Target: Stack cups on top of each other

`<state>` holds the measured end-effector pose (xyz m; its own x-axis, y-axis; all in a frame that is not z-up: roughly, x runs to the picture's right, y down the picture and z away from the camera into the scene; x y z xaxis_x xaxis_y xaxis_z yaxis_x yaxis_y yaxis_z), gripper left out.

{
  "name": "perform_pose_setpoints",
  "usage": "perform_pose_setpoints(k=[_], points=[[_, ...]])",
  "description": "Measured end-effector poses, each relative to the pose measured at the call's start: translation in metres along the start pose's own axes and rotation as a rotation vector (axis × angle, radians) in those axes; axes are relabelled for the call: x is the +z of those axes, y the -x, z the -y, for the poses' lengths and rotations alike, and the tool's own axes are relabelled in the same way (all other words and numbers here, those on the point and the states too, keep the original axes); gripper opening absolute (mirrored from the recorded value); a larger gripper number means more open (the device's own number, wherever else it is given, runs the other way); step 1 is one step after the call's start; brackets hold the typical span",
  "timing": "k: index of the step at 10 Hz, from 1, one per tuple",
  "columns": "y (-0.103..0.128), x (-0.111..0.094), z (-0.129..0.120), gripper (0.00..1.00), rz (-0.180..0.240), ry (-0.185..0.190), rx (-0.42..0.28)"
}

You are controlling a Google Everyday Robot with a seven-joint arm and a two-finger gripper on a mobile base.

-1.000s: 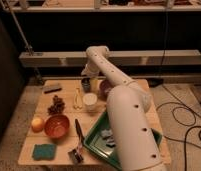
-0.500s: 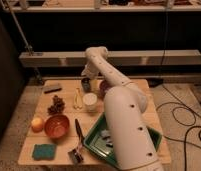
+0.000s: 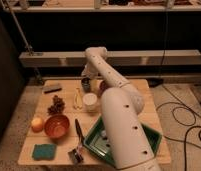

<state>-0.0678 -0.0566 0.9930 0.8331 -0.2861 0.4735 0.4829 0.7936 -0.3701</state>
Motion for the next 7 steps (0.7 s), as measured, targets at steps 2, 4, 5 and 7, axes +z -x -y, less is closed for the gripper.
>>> perform_pose_setpoints(k=[2, 4, 5, 7], points=[[0.000, 0.003, 0.000, 0.80, 0.008, -0.001, 0.001], [0.001, 0.007, -0.001, 0.80, 0.014, 0.004, -0.001], [0.001, 0.010, -0.001, 0.80, 0.018, 0.007, -0.001], [0.001, 0.013, -0.001, 0.78, 0.023, 0.012, -0.002]])
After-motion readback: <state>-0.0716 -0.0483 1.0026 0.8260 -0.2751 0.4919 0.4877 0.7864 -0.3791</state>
